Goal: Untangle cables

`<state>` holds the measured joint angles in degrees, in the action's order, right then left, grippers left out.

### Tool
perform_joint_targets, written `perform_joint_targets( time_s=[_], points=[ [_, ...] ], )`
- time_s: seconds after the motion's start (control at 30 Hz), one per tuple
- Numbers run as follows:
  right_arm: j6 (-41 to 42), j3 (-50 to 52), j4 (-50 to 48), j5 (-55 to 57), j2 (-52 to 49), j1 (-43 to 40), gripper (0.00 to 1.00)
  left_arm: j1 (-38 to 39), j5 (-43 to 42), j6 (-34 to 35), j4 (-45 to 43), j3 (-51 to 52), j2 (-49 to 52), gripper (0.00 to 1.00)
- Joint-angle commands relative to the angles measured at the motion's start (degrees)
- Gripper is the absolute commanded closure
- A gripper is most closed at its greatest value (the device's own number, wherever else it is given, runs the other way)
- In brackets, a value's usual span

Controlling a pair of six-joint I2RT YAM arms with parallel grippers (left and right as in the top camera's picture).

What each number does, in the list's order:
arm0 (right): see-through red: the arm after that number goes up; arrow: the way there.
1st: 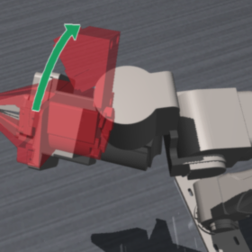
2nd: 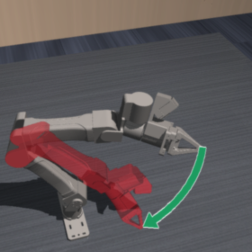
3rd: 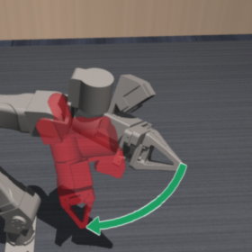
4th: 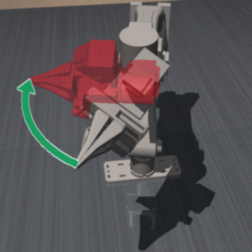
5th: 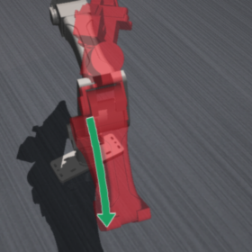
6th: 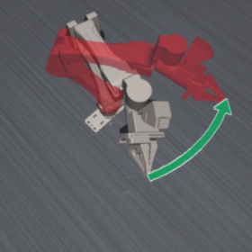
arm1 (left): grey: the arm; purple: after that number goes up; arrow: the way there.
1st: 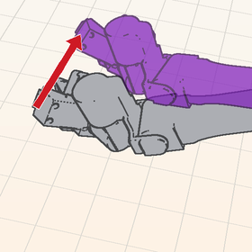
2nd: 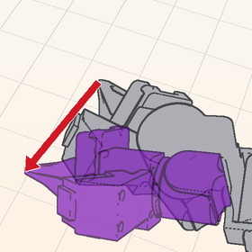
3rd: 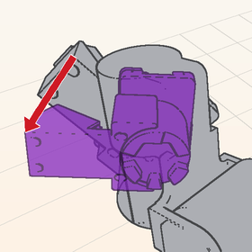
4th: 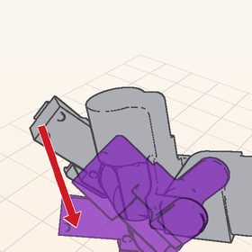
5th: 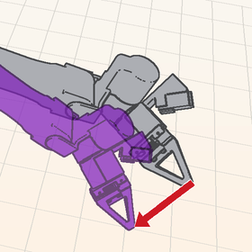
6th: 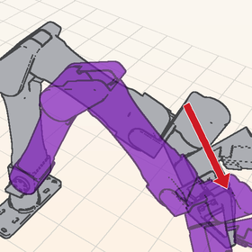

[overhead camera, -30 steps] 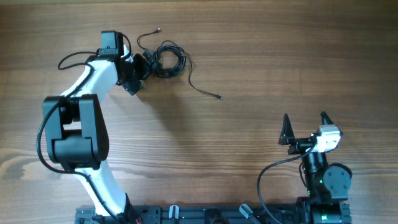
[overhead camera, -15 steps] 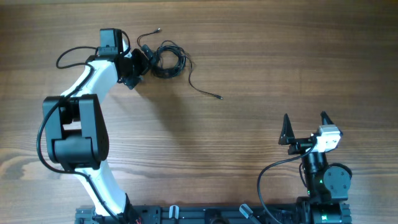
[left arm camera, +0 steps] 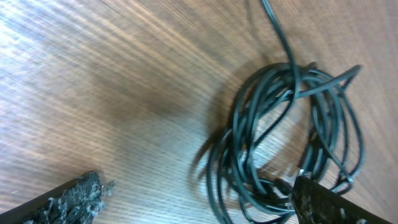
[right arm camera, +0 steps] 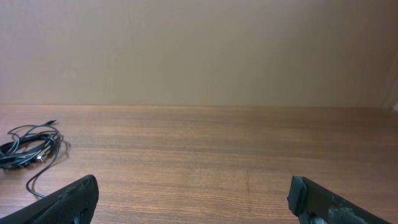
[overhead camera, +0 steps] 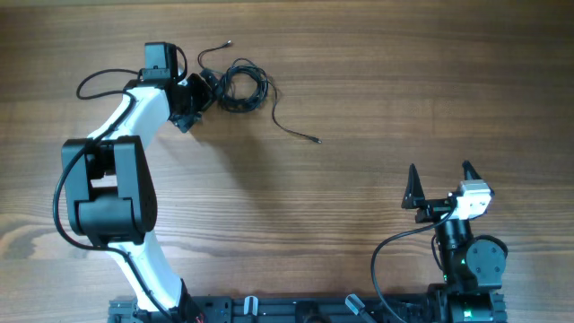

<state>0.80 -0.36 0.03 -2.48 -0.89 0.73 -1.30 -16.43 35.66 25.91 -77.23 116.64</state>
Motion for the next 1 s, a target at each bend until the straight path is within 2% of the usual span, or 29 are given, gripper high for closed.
perform_joint_targets(
  time_s=[0.0, 0.3, 0.43, 0.6, 0.7, 0.73, 0.77, 0.83, 0.9, 0.97],
  points=[
    [0.7, 0.07, -0.2, 0.96, 0.46, 0.37, 0.0, 0.37, 1.95, -0.79, 1.42, -0.24, 0.94, 0.01],
    [0.7, 0.07, -0.2, 0.96, 0.46, 0.37, 0.0, 2.05, 1.95, -0.72, 1.16, -0.24, 0.94, 0.0],
    [0.72, 0.07, -0.2, 0.96, 0.46, 0.37, 0.0, 1.68, 1.99, -0.7, -3.89, -0.24, 0.94, 0.0],
    [0.72, 0.07, -0.2, 0.96, 0.46, 0.37, 0.0, 1.88, 1.97, -0.28, -4.7, -0.24, 1.25, 0.09],
    [0.7, 0.07, -0.2, 0.96, 0.46, 0.37, 0.0, 3.23, 2.05, -0.5, -3.91, -0.24, 2.16, 0.09],
    [0.72, 0.07, -0.2, 0.96, 0.46, 0.37, 0.0, 3.74, 2.19, -0.5, -3.87, -0.24, 2.43, 0.12],
    [0.72, 0.07, -0.2, 0.96, 0.46, 0.37, 0.0, 4.17, 2.49, -0.52, -3.89, -0.24, 2.75, 0.2],
    [0.7, 0.07, -0.2, 0.96, 0.46, 0.37, 0.0, 4.9, 3.56, -0.5, -3.91, -0.24, 3.02, 0.5],
    [0.72, 0.07, -0.2, 0.96, 0.46, 0.37, 0.0, 5.38, 3.87, -0.5, -3.98, -0.24, 3.17, 0.62],
    [0.7, 0.07, -0.2, 0.96, 0.46, 0.37, 0.0, 6.05, 3.89, -0.5, -4.11, -0.24, 3.19, 0.62]
  ],
)
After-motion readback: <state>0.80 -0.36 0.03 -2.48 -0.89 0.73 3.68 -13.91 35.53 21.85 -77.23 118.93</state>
